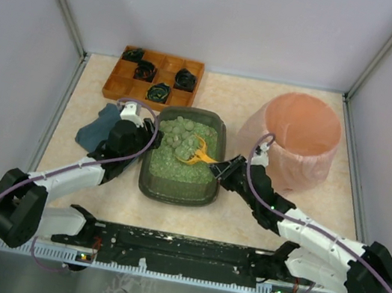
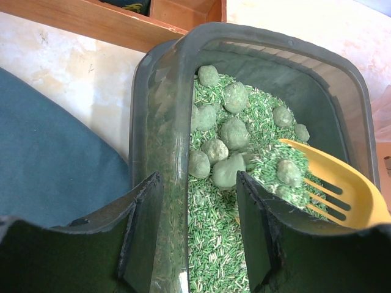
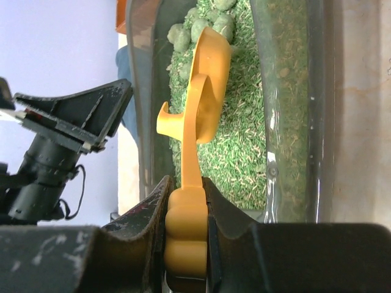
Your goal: Clean the litter box
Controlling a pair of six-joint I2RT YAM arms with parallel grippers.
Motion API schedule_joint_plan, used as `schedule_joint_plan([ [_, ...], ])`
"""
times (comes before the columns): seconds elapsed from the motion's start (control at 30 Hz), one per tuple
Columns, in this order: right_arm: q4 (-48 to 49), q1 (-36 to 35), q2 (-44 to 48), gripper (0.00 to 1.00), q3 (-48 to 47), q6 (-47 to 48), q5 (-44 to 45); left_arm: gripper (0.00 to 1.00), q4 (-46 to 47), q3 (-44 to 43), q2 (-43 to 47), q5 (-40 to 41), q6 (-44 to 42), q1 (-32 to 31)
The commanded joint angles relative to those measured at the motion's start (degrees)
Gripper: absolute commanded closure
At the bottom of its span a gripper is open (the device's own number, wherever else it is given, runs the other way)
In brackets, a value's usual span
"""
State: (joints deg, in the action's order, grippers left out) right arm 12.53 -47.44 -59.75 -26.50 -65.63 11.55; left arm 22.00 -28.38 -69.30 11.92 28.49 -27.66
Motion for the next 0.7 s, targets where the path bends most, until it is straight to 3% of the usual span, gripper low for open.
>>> schedule_joint_plan([
  [0.0,6.9,0.3,7.3,1.0,2.2,1.3,-0.9,0.43,0.4,-1.5,0.0,-0.5,0.1,-0.3],
  [0.23,9.9,0.3,16.8,1.0,9.6,-2.6,1.8,0.43,0.5,-1.5,-0.2,-0.8,0.2,-0.4],
  [0.4,9.2,1.4,17.9,1.0,8.7,1.0,-3.4,0.43,0.5,-1.6,-0.4,-0.8,0.3,-0.3],
  [0.53,10.2,3.4,22.1,1.0,11.8,-3.9,-1.2,0.43,0.6,-1.5,-0.1,-0.9,0.3,-0.3],
  [0.6,14.9,3.8,19.7,1.0,12.4,-4.2,-5.4,0.43,0.6,-1.5,-0.3,-0.8,0.3,-0.3],
  [0.67,13.5,5.0,17.2,1.0,10.1,-2.8,-9.9,0.43,0.6,-1.6,-0.4,-0.9,0.3,-0.2],
])
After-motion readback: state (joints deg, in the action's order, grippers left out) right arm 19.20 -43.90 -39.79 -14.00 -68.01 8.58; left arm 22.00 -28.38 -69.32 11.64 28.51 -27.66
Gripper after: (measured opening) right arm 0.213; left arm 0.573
